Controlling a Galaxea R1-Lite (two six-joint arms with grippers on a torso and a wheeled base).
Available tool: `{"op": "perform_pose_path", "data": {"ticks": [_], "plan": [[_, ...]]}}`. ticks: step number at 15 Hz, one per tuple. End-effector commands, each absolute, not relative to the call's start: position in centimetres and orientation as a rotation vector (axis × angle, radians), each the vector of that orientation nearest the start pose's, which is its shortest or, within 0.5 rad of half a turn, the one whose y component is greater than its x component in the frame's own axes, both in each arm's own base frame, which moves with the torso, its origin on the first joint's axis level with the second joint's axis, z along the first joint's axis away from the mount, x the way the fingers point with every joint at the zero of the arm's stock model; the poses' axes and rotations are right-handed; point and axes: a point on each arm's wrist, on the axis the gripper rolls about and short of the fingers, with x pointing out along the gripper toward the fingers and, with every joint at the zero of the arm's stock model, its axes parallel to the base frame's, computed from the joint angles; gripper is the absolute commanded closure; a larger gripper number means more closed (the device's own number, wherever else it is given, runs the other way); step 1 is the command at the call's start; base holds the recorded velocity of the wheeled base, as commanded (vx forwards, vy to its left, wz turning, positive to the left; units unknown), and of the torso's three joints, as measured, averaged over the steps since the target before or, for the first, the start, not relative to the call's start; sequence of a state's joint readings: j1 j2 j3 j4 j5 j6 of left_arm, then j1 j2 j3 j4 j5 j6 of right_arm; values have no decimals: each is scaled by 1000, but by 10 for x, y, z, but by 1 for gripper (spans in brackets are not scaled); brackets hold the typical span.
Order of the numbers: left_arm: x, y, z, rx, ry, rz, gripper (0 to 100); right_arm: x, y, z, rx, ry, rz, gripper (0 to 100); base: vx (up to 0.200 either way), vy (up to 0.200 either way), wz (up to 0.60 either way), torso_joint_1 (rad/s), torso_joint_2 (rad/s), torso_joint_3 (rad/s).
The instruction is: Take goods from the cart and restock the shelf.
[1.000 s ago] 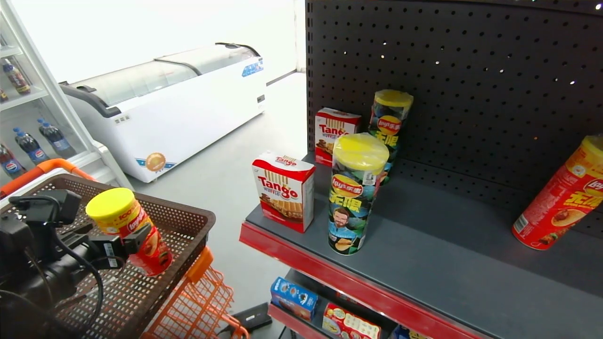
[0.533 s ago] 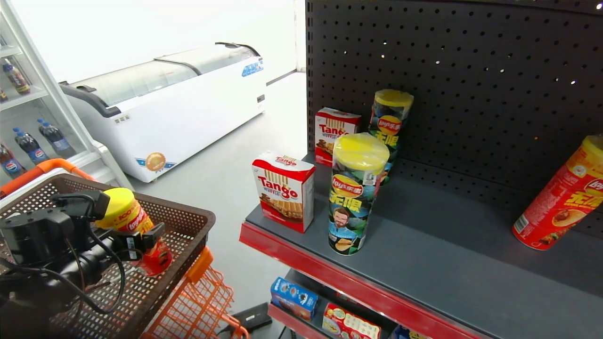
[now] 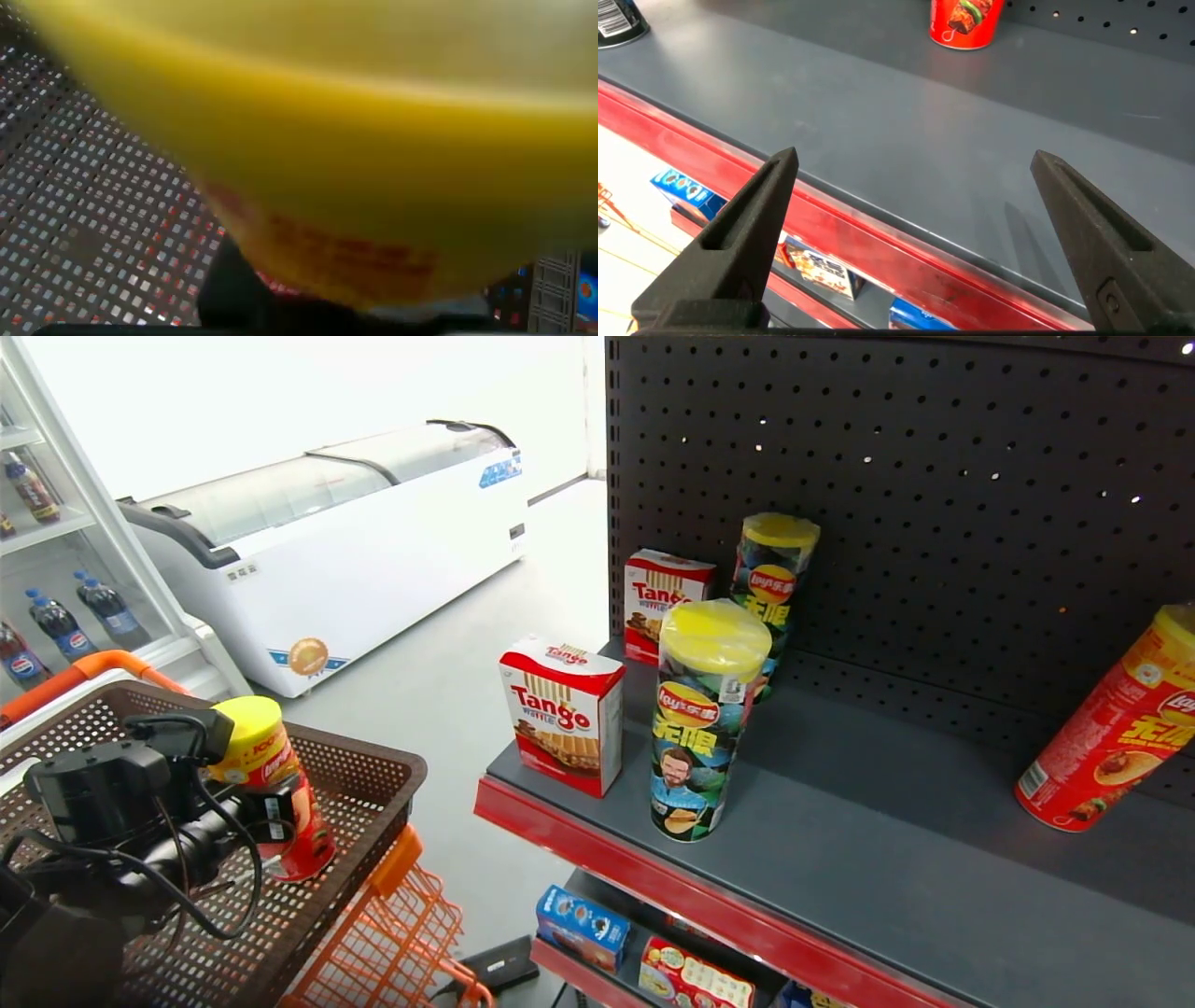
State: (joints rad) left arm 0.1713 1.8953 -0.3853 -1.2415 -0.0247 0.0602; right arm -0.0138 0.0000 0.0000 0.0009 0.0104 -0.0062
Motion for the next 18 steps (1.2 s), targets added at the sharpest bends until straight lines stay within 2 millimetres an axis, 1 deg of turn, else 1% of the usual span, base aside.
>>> {"op": "perform_pose_path", "data": {"ticks": [1,3,6,7,8,10,12,13,15,16,18], "plan": [[278,47,89,41,261,136,100,-23,1,75,-6,2,-3,0,0,0,0,0,0,0],[278,44,92,50,246,129,100,-23,1,75,-8,2,-3,0,0,0,0,0,0,0],[273,39,109,62,185,108,100,-23,1,75,-6,0,-3,0,0,0,0,0,0,0],[263,28,129,79,122,36,100,-23,1,75,-8,2,-3,0,0,0,0,0,0,0],[259,27,135,80,107,27,100,-23,1,75,-6,2,-3,0,0,0,0,0,0,0],[248,17,157,96,30,-6,100,-23,1,75,-6,0,-3,0,0,0,0,0,0,0],[229,-2,180,97,-30,-54,100,-23,1,75,-8,2,-3,0,0,0,0,0,0,0],[219,-7,192,97,-37,-64,100,-23,1,75,-6,0,-3,0,0,0,0,0,0,0],[208,-12,195,98,4,-100,100,-23,1,75,-6,2,-3,0,0,0,0,0,0,0],[197,-29,192,89,15,-216,100,-23,1,75,-8,0,-3,0,0,0,0,0,0,0],[190,-42,196,87,-9,-305,100,-23,1,75,-6,0,-3,0,0,0,0,0,0,0]]}}
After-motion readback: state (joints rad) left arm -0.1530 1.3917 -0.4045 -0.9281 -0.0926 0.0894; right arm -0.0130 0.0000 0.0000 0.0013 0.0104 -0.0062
